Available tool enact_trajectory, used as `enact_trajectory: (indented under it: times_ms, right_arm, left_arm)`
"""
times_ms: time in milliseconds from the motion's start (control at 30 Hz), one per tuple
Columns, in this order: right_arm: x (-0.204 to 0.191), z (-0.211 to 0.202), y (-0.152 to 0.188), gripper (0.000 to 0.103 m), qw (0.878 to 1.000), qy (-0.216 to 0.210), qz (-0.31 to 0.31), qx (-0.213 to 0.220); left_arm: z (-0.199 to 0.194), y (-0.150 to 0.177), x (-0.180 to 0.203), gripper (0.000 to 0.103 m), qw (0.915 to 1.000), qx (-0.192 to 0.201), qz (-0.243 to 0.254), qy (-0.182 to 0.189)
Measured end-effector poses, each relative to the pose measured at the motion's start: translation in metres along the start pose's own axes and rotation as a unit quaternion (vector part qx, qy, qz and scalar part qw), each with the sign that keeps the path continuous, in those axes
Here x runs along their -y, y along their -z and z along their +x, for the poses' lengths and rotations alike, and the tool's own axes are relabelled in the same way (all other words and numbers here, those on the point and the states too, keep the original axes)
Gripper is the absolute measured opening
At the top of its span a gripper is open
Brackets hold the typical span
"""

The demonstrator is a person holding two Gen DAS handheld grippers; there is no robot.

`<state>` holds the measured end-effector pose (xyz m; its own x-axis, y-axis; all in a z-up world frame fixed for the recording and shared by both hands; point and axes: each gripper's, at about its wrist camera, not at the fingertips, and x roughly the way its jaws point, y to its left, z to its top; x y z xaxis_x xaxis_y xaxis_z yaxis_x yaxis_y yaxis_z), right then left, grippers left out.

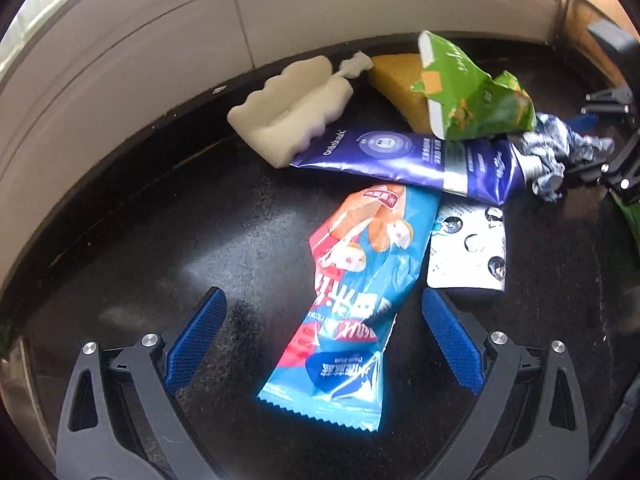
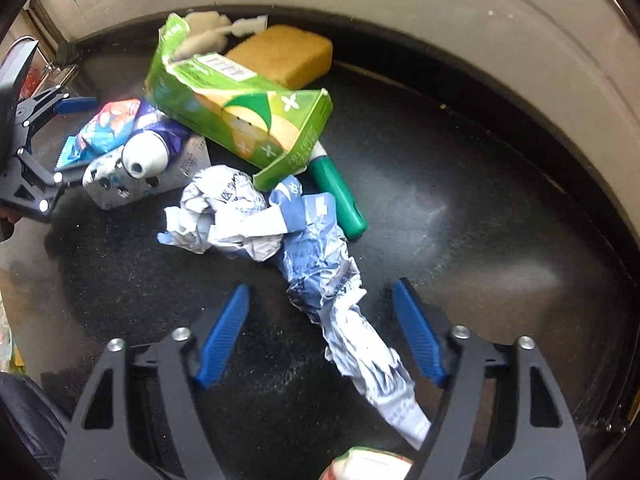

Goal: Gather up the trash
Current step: 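Grasp the blue snack wrapper with the left tool while the right tool grasps crumpled foil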

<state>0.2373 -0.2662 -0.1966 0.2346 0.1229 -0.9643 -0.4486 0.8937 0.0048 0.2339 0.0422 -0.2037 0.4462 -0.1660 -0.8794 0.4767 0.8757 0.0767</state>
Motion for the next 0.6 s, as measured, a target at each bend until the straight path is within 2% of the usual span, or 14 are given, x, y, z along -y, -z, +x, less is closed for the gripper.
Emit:
enact_trajectory:
  times_ms: [33,67,100,167,267,467,600]
  right_arm:
    - [0.000,-0.001,0.001,0.057,1.000,-0.001,-0.002,0.005]
    - [-0.001,-0.002,0.002,0.036,1.000,-0.002,-0.003,0.007]
    - [-0.001,-0.003,0.002,0.029,1.000,-0.004,-0.002,0.005]
    - [-0.004,-0.005,0.005,0.028,1.000,-0.009,-0.001,0.001]
    - [-0.010,-0.016,0.007,0.028,1.000,-0.009,0.001,0.011]
    - [-0.023,-0.068,0.020,0.027,0.998,-0.011,0.010,0.064]
    - [-0.038,-0.104,0.029,0.027,0.995,-0.011,0.011,0.095]
  left_arm:
    - [0.000,-0.001,-0.004,0.084,0.9999,0.001,-0.010,0.011]
    - [-0.001,-0.001,-0.006,0.072,0.9997,0.002,-0.017,0.018]
    - [-0.004,-0.001,-0.008,0.064,0.9996,0.004,-0.020,0.017]
    - [-0.009,-0.001,-0.007,0.034,0.9996,0.002,-0.026,0.010]
    - [-0.018,0.003,-0.005,0.019,0.9988,-0.012,-0.047,-0.003]
    - [-0.062,0.020,0.007,0.016,0.9940,-0.005,-0.105,-0.029]
    - [-0.107,0.034,0.022,0.016,0.9869,0.006,-0.157,-0.039]
